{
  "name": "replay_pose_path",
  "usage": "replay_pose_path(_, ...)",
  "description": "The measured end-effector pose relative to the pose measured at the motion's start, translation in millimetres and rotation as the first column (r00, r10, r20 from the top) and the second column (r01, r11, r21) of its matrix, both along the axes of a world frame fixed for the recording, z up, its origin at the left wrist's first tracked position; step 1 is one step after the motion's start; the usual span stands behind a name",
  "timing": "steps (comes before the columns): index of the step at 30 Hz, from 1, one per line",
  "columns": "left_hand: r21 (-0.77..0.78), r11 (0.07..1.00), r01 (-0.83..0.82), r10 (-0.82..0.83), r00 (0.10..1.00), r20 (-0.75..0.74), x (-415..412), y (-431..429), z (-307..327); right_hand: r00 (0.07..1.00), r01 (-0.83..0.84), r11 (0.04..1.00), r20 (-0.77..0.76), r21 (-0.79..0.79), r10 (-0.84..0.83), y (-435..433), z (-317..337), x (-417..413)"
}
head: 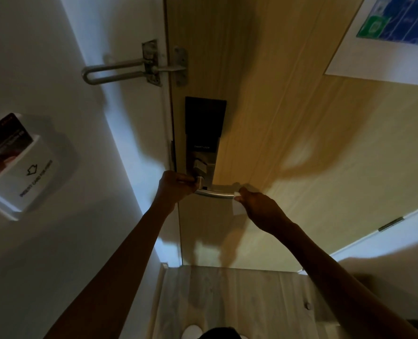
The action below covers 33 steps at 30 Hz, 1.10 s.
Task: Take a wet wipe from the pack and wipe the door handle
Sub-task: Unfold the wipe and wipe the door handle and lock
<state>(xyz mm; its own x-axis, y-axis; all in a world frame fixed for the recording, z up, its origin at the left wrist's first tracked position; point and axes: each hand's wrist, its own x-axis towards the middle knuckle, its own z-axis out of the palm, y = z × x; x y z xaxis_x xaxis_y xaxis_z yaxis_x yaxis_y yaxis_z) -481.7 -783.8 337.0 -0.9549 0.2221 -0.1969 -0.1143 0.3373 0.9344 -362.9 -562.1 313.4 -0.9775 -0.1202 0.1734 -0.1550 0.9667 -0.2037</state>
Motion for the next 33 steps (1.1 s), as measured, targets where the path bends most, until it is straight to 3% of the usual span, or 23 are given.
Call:
replay_pose_path(3, 0.009, 1.000, -0.004, 0.004, 1.000, 0.001, 0.1, 0.0, 0.3, 0.997, 0.075, 0.997, 0.020, 0.001, -0.075, 11.8, -4.0, 11.5)
replay_pose_path(5, 0.008, 1.000, -0.009, 0.010, 1.000, -0.013, 0.8, 1.1, -0.1, 0.977, 0.214, 0.966, 0.018, -0.144, -0.214, 13.0, -1.2, 14.2)
replay_pose_path(8, -0.009, 1.000, -0.004, 0.004, 0.999, -0.045, 3.3, 3.1, 1.8, 0.924, 0.365, 0.846, 0.037, -0.388, -0.381, 5.4, 9.6, 7.7)
replay_pose_path(11, 0.017, 1.000, 0.008, -0.006, 0.997, -0.082, 6.6, 5.2, 3.7, 0.906, 0.404, 0.801, 0.069, -0.442, -0.418, -7.0, 24.7, -1.7)
replay_pose_path(17, -0.016, 0.999, 0.029, -0.031, 0.995, -0.091, 3.2, 1.6, 0.3, 0.795, 0.449, 0.764, -0.182, -0.464, -0.578, -33.4, 47.9, -7.4)
replay_pose_path(20, 0.026, 0.999, 0.041, -0.039, 0.995, -0.094, 3.6, 1.6, -0.7, 0.822, 0.420, 0.811, -0.208, -0.407, -0.530, -47.7, 41.7, -9.2)
replay_pose_path(26, 0.076, 0.997, 0.006, 0.001, 0.997, -0.080, 1.3, -0.9, -9.3, 0.885, 0.414, 0.877, -0.116, -0.244, -0.451, -50.7, 24.2, -12.2)
replay_pose_path(33, 0.034, 0.998, 0.058, -0.059, 0.997, 0.056, -0.7, -0.6, 2.4, 0.979, 0.204, 0.951, 0.055, -0.231, -0.197, -37.2, 46.3, -3.6)
